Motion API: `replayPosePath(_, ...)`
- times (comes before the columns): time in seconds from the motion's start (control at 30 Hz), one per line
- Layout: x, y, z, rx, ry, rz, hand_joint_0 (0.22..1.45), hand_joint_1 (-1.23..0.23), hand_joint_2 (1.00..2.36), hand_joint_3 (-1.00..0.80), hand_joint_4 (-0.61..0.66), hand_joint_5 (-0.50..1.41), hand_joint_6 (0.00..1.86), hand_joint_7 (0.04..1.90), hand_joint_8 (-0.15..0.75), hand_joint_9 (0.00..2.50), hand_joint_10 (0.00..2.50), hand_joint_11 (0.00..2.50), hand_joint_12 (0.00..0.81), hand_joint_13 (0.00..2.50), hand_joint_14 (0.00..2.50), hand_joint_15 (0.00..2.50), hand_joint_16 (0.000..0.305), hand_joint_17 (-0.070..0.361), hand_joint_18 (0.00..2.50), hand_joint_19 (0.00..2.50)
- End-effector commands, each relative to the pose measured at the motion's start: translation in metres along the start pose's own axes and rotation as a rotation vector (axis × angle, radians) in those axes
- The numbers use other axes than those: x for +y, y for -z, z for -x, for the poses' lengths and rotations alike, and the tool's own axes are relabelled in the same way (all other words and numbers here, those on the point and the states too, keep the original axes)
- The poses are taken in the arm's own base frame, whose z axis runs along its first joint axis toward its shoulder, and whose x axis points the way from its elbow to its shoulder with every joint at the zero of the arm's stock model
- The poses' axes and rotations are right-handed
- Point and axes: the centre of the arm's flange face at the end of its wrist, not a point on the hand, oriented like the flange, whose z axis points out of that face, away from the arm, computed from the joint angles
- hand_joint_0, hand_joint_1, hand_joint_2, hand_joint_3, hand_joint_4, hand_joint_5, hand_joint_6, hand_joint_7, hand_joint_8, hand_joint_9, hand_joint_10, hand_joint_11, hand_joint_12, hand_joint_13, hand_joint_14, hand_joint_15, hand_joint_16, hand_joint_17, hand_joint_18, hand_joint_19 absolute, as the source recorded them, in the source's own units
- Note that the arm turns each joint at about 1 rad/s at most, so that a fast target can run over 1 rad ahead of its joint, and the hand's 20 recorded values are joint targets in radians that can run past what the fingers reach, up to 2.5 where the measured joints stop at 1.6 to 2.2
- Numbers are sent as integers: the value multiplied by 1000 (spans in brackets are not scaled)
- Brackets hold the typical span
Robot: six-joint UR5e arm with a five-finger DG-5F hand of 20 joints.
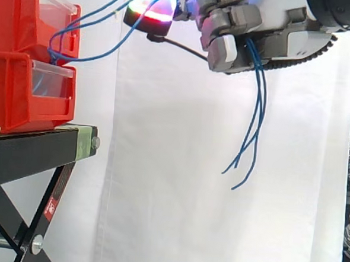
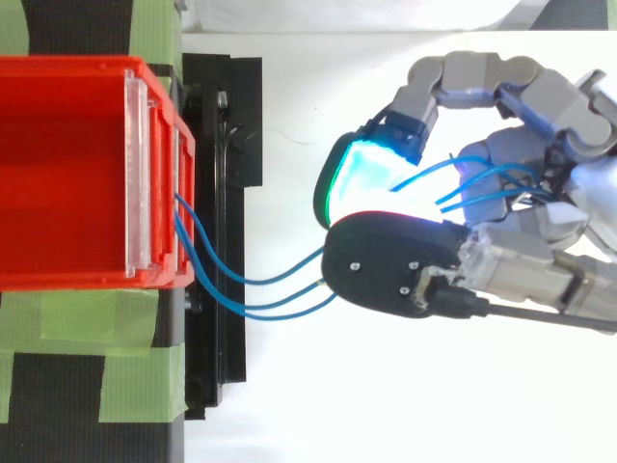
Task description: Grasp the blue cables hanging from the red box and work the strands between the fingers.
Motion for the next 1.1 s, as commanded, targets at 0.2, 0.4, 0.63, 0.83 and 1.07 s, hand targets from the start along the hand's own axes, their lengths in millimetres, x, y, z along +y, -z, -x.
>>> replayPosePath(0.2,-13,3,-17,8,-19,9,876,-655,1015,44,88,305,778,1290,384,987,2500,2500,419,1081,2500,1644,46,104,1462,1184)
replayPosePath(0.4,-13,9,-22,19,-5,9,875,-648,1018,41,100,275,831,1291,384,987,2500,2500,419,1081,2500,1644,46,104,1462,1184)
replayPosePath(0.63,-12,16,-25,13,5,2,875,-643,1018,33,110,246,894,1275,384,987,2500,2500,419,1081,2500,1644,46,104,1462,1184)
replayPosePath(0.83,-12,20,-27,17,11,1,875,-636,1019,17,118,232,918,1274,384,987,2500,2500,419,1081,2500,1644,46,104,1462,1184)
replayPosePath(1.07,-15,23,-24,24,91,-11,878,-629,1022,6,128,189,993,1260,384,987,2500,2500,419,1081,2500,1644,46,104,1462,1184)
